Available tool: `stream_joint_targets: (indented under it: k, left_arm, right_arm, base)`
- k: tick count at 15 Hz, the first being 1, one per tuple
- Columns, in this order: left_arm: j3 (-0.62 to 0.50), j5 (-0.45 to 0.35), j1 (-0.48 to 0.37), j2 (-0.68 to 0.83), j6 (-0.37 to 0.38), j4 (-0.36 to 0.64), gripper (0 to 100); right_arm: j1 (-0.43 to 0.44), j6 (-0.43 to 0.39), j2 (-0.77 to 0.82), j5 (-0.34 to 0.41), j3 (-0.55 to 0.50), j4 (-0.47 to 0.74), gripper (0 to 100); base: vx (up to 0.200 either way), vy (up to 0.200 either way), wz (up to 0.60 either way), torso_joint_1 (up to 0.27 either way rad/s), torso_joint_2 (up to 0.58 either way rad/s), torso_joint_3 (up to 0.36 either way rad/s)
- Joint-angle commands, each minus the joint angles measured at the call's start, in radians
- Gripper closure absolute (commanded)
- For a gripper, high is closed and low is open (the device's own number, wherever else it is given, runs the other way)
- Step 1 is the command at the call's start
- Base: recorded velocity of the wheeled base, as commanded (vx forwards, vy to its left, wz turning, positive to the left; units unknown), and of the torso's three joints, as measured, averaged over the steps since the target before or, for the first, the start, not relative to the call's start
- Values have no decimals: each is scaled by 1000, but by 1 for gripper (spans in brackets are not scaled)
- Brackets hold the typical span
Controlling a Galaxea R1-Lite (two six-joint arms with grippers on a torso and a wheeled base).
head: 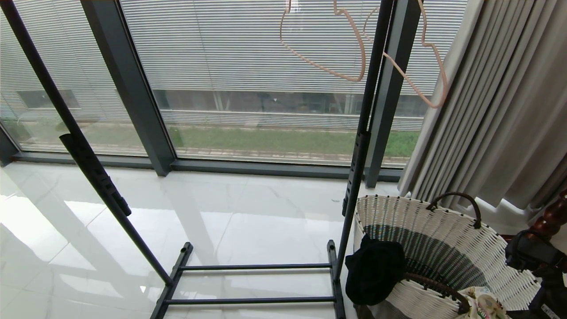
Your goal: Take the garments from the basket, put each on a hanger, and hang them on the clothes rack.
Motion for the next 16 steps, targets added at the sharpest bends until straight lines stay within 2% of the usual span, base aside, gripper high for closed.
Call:
stream_joint_targets:
  k: [1, 3, 4, 9, 11, 14, 16]
  left_arm:
    - [0, 0, 0, 1, 0, 0, 0]
    - [0, 0, 0, 1, 0, 0, 0]
    - [0, 0, 0, 1, 0, 0, 0]
    - [0, 0, 0, 1, -2, 0, 0]
    - [0, 0, 0, 1, -2, 0, 0]
    - [0, 0, 0, 1, -2, 0, 0]
    - [0, 0, 0, 1, -2, 0, 0]
  right_arm:
    - [2, -12, -73, 8, -59, 127, 0]
    - [25, -12, -109, 66, -145, 287, 0]
    - [34, -12, -104, 74, -155, 291, 0]
    - [48, -11, 6, 77, -108, 147, 0]
    - [50, -11, 9, 77, -102, 144, 0]
    - [100, -8, 25, 77, -97, 140, 0]
    - [102, -9, 97, 69, -65, 28, 0]
  base:
    - [0, 0, 0, 0, 0, 0]
    - [0, 0, 0, 0, 0, 0]
    - [0, 0, 0, 0, 0, 0]
    - [0, 0, 0, 0, 0, 0]
    - [0, 0, 0, 0, 0, 0]
    - [0, 0, 0, 0, 0, 0]
    - [0, 0, 0, 0, 0, 0]
